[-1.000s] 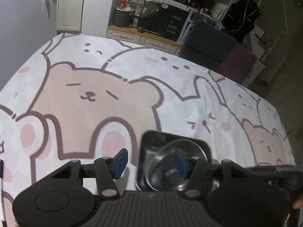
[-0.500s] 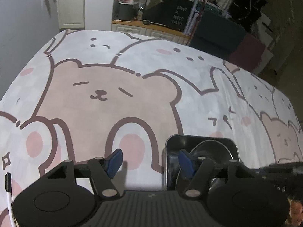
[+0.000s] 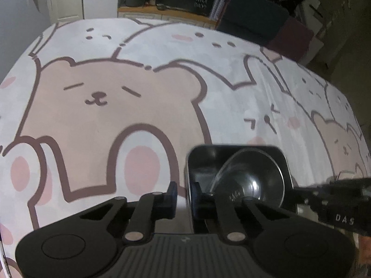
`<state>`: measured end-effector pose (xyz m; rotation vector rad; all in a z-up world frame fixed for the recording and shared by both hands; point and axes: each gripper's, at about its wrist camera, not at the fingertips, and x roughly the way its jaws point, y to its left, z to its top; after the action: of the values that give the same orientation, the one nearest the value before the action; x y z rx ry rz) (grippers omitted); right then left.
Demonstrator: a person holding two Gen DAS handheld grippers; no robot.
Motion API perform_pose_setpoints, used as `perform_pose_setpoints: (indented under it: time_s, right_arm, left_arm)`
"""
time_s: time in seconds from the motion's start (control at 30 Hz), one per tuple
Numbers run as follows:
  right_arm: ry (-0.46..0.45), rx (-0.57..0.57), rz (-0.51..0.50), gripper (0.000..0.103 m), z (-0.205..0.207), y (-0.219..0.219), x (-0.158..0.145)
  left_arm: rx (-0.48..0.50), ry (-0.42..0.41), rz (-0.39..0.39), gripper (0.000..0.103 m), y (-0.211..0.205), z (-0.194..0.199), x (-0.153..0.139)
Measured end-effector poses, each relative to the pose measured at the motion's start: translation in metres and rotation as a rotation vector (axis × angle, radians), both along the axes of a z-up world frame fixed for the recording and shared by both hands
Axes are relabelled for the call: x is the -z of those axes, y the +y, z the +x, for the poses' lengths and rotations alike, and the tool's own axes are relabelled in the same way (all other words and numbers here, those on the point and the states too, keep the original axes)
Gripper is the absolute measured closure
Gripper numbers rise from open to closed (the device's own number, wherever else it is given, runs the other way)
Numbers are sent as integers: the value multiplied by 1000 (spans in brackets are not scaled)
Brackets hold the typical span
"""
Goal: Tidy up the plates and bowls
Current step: 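Carry the steel tray holding the steel bowl toward the lemon bowl stack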
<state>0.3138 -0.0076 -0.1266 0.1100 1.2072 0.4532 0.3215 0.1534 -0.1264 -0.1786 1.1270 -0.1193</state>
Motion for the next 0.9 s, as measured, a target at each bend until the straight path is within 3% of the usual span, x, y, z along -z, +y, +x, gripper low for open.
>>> perform_pose_setpoints:
  time_s: [0.17, 0.23, 0.7, 0.9]
  right_arm:
    - [-12, -2, -6, 93, -2, 1, 0]
    - [-12, 0, -9, 93, -3, 1, 0]
    - [2, 8, -13, 95, 1, 0, -1]
    - [-38, 7, 0, 95, -2, -3, -12]
  left_arm:
    - [16, 24, 3, 92, -3, -4, 5]
    - [15, 22, -12, 99, -3, -5, 5]
    - [-7, -4, 0, 100, -5, -8, -2]
    - [-36, -39, -25, 100, -6, -11, -18]
